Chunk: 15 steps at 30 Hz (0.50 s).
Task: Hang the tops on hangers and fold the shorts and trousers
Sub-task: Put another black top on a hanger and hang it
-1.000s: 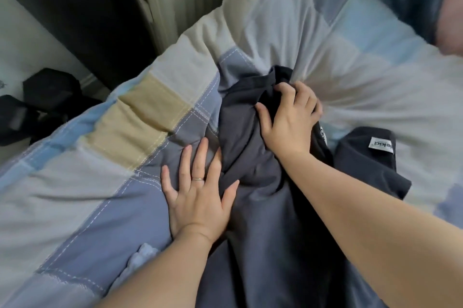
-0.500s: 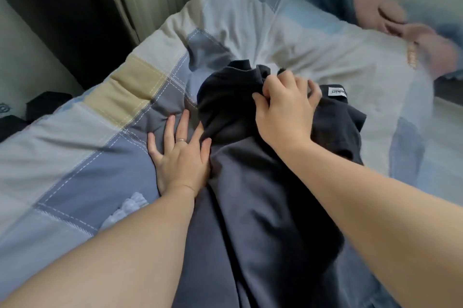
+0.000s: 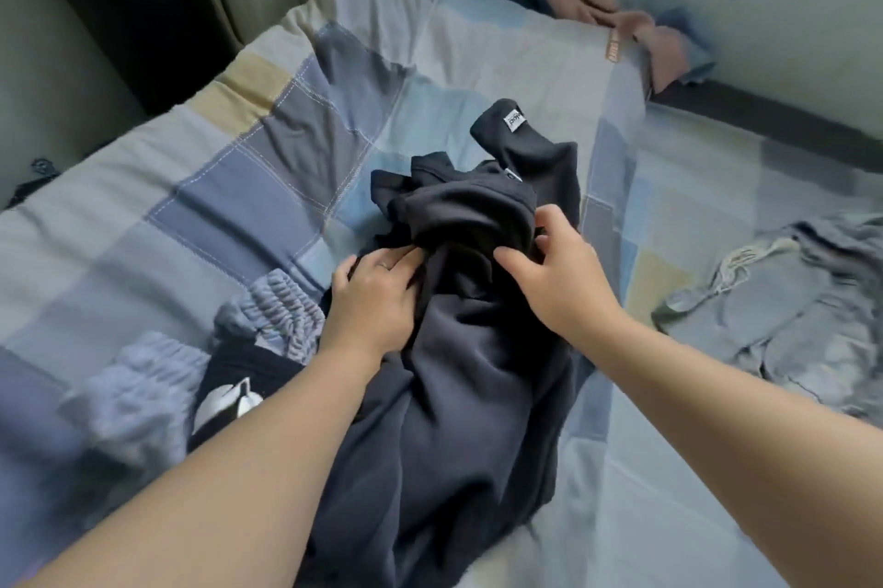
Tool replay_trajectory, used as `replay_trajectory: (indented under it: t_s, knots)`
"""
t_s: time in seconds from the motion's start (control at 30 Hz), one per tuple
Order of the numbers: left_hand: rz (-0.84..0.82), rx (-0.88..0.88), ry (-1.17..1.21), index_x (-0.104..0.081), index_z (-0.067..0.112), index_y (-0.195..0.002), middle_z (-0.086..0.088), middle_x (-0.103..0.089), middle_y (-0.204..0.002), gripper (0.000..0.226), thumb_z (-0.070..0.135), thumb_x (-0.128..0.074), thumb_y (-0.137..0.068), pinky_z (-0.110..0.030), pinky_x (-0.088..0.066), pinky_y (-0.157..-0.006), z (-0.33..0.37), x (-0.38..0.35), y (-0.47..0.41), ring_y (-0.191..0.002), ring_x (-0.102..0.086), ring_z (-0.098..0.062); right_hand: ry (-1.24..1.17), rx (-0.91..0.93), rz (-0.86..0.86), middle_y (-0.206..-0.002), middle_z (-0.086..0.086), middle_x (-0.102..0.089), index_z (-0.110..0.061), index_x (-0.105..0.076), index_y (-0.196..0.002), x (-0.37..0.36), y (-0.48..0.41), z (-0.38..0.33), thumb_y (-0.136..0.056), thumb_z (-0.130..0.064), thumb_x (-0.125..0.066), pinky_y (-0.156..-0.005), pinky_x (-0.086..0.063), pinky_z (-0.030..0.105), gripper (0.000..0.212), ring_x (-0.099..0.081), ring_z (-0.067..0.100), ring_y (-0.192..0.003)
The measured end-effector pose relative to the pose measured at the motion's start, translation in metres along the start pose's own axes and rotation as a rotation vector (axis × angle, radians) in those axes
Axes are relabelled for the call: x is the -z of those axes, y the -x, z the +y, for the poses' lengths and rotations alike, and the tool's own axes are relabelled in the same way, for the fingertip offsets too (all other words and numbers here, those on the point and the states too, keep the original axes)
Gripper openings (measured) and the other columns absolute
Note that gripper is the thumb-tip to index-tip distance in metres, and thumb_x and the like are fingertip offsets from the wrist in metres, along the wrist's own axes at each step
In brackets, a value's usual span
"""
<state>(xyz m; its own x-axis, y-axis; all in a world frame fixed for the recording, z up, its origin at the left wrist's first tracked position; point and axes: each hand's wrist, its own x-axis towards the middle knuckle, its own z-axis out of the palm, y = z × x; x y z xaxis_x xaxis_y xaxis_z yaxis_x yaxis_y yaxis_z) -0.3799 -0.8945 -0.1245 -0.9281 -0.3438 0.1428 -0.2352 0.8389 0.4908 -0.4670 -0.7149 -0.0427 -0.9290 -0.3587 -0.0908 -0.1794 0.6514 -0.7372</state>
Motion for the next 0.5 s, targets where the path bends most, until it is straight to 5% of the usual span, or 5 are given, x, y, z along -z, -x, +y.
replay_trajectory:
  t_s: [0.13,0.27,0.4,0.5]
  knots:
    - [-0.066,0.09,0.006,-0.06,0.024,-0.134,0.003,-0.062,-0.132,0.035,0.025,-0.047,-0.102,-0.043,-0.032,-0.098,0.029,0.01,0.056,-0.12,-0.054,-0.03,0.019,-0.083,-0.103,-0.094,0.005,-0.071,-0.018,-0.053,-0.103,0.028,0.057,0.012,-0.093,-0.038,-0.064,-0.097,-0.046,0.051,0.025,-0.063,0.031,-0.097]
    - [-0.304,0.175,0.032,-0.051,0.027,-0.131,-0.002,-0.061,-0.124,0.035,0.038,-0.049,-0.098,-0.043,-0.038,-0.091,0.067,0.035,0.114,-0.115,-0.054,-0.033,0.019,-0.133,-0.238,-0.097,0.005,-0.071,-0.017,-0.054,-0.109,0.054,0.108,0.013,-0.097,-0.037,-0.06,-0.097,-0.047,0.051,0.024,-0.064,0.031,-0.101]
    - [-0.51,0.424,0.146,-0.034,0.032,-0.137,-0.004,-0.065,-0.124,0.066,0.06,-0.059,-0.082,-0.041,-0.044,-0.095,0.121,0.07,0.17,-0.116,-0.057,-0.037,-0.001,-0.171,-0.325,-0.094,0.006,-0.069,-0.017,-0.054,-0.109,0.089,0.163,0.005,-0.099,-0.037,-0.056,-0.093,-0.048,0.052,0.023,-0.063,0.031,-0.095]
    - [-0.615,0.598,0.316,-0.009,0.039,-0.153,0.004,-0.062,-0.134,0.099,0.056,-0.07,-0.077,-0.034,-0.045,-0.093,0.171,0.1,0.222,-0.122,-0.058,-0.029,-0.046,-0.201,-0.384,-0.09,0.004,-0.068,-0.019,-0.056,-0.102,0.123,0.206,-0.006,-0.1,-0.035,-0.056,-0.085,-0.053,0.049,0.016,-0.064,0.029,-0.09]
